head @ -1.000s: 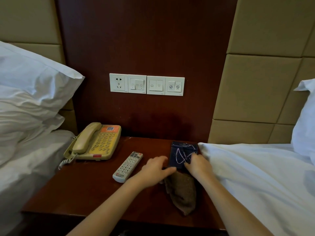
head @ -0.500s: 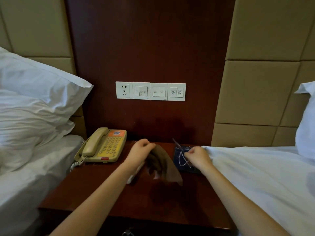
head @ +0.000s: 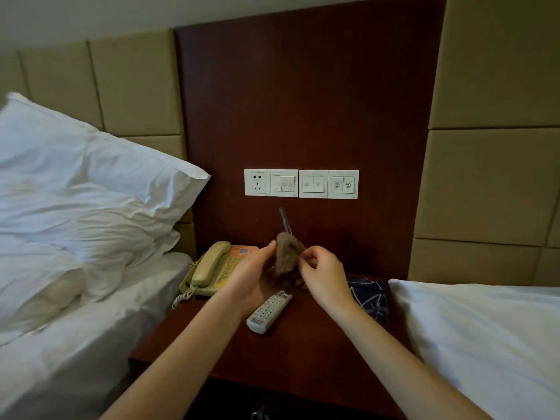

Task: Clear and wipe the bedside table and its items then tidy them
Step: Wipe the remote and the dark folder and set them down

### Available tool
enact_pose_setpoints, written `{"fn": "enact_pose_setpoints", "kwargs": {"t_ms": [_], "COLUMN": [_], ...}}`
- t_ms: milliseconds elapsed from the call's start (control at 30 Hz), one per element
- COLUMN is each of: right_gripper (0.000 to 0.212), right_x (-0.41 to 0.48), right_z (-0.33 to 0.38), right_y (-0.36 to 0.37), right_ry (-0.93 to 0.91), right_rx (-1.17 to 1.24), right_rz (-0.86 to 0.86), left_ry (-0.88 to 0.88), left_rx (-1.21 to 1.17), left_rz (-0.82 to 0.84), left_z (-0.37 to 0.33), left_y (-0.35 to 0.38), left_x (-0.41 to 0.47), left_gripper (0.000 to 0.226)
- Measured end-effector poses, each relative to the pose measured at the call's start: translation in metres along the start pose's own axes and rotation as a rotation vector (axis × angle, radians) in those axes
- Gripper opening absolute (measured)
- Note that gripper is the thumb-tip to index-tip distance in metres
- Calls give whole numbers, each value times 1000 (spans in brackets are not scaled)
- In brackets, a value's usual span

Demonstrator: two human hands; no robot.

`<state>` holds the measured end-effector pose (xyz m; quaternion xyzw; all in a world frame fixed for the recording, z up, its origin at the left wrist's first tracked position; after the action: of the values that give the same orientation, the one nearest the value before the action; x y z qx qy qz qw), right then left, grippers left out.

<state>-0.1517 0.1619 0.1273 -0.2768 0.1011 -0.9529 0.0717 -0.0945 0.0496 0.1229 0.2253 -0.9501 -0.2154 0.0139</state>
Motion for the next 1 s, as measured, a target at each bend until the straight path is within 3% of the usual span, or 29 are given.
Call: {"fn": "enact_pose_setpoints", "kwargs": {"t_ms": [100, 133, 267, 433, 567, 667, 867, 1000], "right_gripper": [7, 2, 24, 5, 20, 19, 7, 1], "right_x": [-6, -10, -22, -30, -28, -25, -18, -19], "right_z": [5, 7, 17, 24, 37, 44, 47, 45], "right_y": [3, 5, 10, 8, 5, 3, -2, -1], "right_ry": [-45, -55, -136, -176, -235, -250, -279, -373], "right_rx": [-9, -12, 34, 46, 57, 57, 27, -90], "right_rz": [5, 9, 2, -44, -80, -93, -145, -80], "left_ry": [130, 139, 139, 169, 165, 172, 269, 246], "left_rx": [107, 109, 105, -36, -102, -153, -18, -6], "left_rz": [-47, -47, -79, -137, -202, -207, -117, -116], "left_z": [-2, -1, 2, -16, -36, -40, -20, -24], "left_y": [1, 2, 4, 5, 10, 17, 23, 15], "left_x": [-6, -7, -11, -16, -15, -16, -22, -21], "left_gripper": [16, 20, 23, 18, 20, 21, 20, 19]}}
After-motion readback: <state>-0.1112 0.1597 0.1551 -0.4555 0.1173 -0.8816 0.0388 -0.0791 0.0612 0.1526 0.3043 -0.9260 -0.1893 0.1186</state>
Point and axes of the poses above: each hand's wrist, its own x-axis towards the middle knuckle, its own y-axis out of the palm, z = x × y, the point moved 4 cm from there along x, towards the middle knuckle, and after that the axes turned 13 degrees about -z, right-handed, at the moved point
